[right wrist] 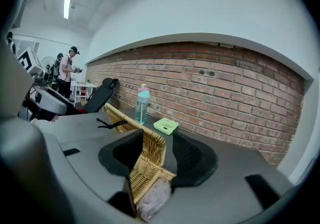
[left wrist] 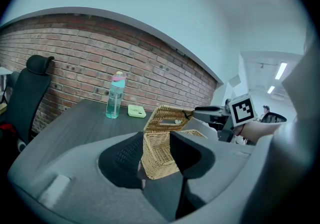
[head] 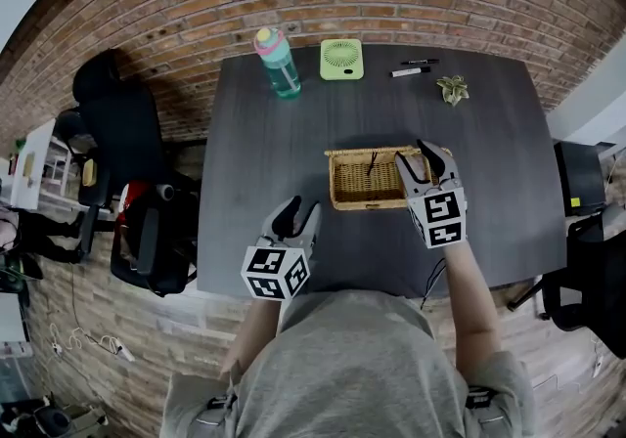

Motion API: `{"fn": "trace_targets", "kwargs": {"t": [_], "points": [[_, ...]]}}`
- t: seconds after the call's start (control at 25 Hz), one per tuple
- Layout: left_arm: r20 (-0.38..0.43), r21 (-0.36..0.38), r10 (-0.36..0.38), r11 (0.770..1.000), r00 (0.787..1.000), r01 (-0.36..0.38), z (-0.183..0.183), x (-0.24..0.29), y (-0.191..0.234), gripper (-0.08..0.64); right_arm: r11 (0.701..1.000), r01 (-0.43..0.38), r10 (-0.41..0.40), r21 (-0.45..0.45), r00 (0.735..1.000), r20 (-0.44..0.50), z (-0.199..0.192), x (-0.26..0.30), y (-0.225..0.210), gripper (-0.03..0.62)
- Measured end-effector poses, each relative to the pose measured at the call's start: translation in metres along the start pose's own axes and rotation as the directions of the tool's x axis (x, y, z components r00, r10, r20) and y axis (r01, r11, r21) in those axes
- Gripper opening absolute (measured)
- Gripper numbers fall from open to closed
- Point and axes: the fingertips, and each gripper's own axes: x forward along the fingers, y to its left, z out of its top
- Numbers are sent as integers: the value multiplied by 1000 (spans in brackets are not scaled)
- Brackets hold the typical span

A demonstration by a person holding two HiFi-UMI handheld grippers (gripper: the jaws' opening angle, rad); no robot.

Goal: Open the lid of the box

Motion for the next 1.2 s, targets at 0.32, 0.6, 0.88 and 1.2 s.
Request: {"fn": "trace_targets", "kwargs": {"t": [0.32, 0.6, 0.88, 1.2], "points": [[-5, -5, 3, 1000, 1000, -3, -1, 2, 3, 163, 1000, -7, 7, 17, 1000, 6, 6, 15, -9, 178], [-10, -8, 4, 1000, 1000, -4, -1, 5, 6, 163, 999, -8, 9, 36, 1000, -5, 5, 30, -14, 170], [-18, -11, 2, 1000, 1000, -3, -1, 8, 7, 163, 998, -26, 26, 50, 1000, -13, 6, 45, -16, 149], [-29, -17, 10, 1000, 1000, -10, -2, 12, 11, 163, 996, -28, 30, 89, 999, -21, 7, 63, -24, 150]]}}
